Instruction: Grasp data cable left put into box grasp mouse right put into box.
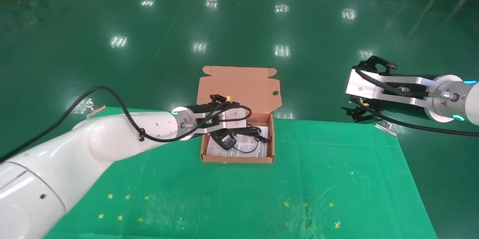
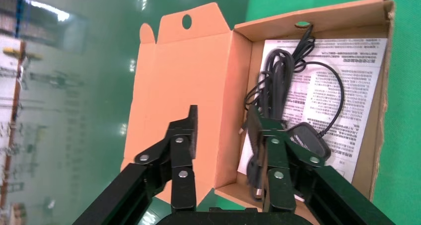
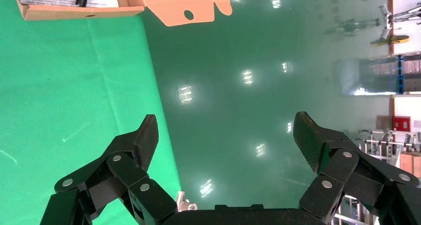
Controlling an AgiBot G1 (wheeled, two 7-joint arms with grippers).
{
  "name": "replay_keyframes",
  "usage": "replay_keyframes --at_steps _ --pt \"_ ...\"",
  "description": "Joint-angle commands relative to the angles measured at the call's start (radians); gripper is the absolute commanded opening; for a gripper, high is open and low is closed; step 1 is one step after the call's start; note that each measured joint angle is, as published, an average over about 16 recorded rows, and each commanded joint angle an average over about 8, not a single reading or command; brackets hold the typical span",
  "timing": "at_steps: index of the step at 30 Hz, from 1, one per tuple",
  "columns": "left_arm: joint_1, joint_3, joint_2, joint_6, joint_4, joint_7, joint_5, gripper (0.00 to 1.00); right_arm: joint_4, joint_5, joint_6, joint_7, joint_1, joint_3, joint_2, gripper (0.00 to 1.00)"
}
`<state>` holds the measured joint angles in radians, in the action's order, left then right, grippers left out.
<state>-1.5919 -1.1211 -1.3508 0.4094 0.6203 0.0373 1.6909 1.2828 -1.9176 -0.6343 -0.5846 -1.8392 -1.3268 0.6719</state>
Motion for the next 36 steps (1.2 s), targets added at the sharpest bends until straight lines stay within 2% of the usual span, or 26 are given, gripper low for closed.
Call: replay_keyframes --at_steps 1,8,14,36 --pt "-0.017 0.002 0.009 -0.015 0.011 0.002 0.005 1.00 -0.007 -0.001 0.008 0.000 -0.005 0.005 0.002 1.00" --pt "-0.083 0.000 -0.003 -0.077 -0.019 0.000 0.023 1.00 -0.129 -0.063 0.037 0.056 -0.053 0.009 0.069 1.00" --pt "-0.073 0.017 0.017 -0.047 -0.005 -0.004 -0.008 1.00 -0.155 -0.055 0.015 0.079 -0.052 0.024 0.085 1.00" --pt "0.119 0.285 0.251 0.321 0.212 -0.076 -0.317 1.00 -0.105 0.338 -0.262 0.179 0.206 0.348 0.039 1.00"
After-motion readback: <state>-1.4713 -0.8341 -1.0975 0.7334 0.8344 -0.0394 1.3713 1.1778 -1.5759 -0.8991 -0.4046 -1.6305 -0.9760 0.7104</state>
